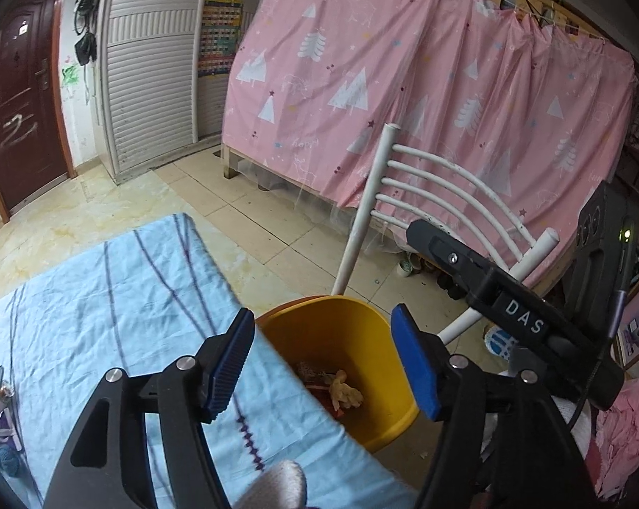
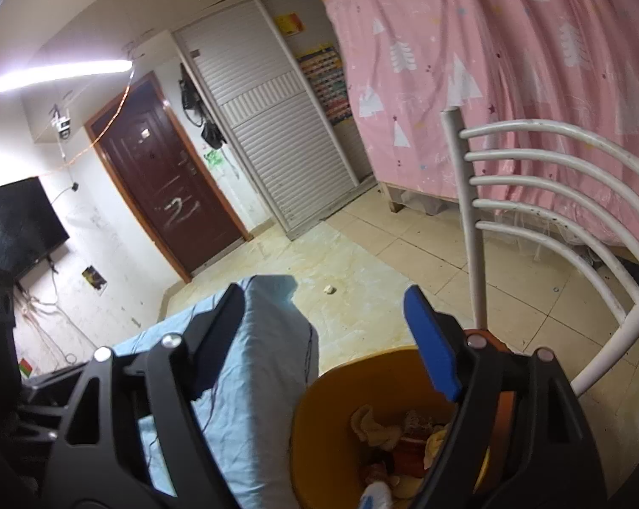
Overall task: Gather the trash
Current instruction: 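Withdraw both open tools from the bucket toward the bedsheet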
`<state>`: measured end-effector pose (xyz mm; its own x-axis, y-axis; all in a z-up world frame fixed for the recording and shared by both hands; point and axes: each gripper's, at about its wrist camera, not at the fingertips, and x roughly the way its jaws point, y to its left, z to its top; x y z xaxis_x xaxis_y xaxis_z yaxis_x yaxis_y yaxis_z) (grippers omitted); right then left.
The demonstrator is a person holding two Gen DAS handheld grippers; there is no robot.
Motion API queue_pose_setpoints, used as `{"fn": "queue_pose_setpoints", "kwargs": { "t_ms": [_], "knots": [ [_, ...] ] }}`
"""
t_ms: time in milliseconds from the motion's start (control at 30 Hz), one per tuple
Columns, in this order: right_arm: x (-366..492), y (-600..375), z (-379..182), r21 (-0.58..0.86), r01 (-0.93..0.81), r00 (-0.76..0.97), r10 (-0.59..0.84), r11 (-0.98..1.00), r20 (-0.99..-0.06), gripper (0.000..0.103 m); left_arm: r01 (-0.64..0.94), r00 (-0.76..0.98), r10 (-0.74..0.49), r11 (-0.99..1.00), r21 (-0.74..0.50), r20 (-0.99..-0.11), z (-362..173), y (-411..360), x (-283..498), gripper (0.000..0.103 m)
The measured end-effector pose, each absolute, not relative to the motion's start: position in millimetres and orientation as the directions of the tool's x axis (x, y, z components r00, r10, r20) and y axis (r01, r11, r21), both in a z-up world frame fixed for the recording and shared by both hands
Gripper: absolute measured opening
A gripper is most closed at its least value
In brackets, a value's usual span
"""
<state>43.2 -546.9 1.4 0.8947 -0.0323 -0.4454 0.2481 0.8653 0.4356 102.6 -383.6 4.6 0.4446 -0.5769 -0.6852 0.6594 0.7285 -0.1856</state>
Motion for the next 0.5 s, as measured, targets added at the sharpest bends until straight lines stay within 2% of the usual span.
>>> {"fn": "queue_pose_setpoints", "kwargs": {
  "t_ms": [500],
  "knots": [
    [65, -465, -5, 0.395, 0.104, 0.867, 0.112, 0.913, -0.486, 0.082, 0.562, 0.575, -0.534, 0.808, -0.175, -0.620, 34, -286, 105, 0.065]
  ]
}}
